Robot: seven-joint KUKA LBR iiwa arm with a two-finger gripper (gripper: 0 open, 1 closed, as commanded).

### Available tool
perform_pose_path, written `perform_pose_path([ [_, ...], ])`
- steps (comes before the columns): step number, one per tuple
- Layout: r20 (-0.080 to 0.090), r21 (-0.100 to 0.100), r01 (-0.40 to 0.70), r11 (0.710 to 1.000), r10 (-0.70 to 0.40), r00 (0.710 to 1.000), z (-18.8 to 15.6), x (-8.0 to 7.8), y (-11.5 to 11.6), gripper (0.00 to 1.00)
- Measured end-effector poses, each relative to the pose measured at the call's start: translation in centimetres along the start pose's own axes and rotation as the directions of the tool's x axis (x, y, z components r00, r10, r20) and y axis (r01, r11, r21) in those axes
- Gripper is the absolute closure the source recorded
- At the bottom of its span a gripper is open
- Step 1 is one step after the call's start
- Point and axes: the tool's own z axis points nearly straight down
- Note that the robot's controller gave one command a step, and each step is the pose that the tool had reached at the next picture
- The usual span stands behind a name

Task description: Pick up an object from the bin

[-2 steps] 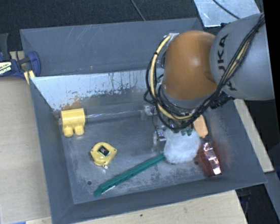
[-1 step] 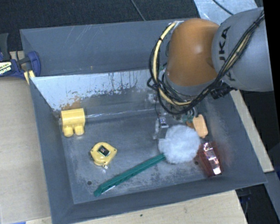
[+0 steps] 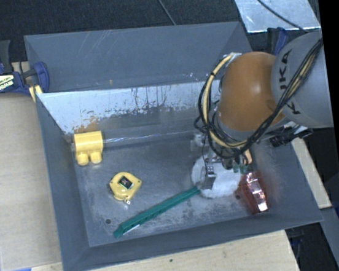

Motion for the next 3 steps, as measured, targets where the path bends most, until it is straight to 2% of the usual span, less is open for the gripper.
perform_pose_path([
  [1, -0.003, 0.001, -0.019, 1.0, 0.019, 1.0, 0.6, 0.8, -0.8, 0.0],
  [2, 0.002, 0.001, 0.154, 0.988, -0.154, 0.988, 5.4, 2.6, -1.5, 0.0],
  [3, 0.0, 0.0, -0.056, 0.998, 0.056, 0.998, 5.8, 1.5, -6.6, 1.0],
])
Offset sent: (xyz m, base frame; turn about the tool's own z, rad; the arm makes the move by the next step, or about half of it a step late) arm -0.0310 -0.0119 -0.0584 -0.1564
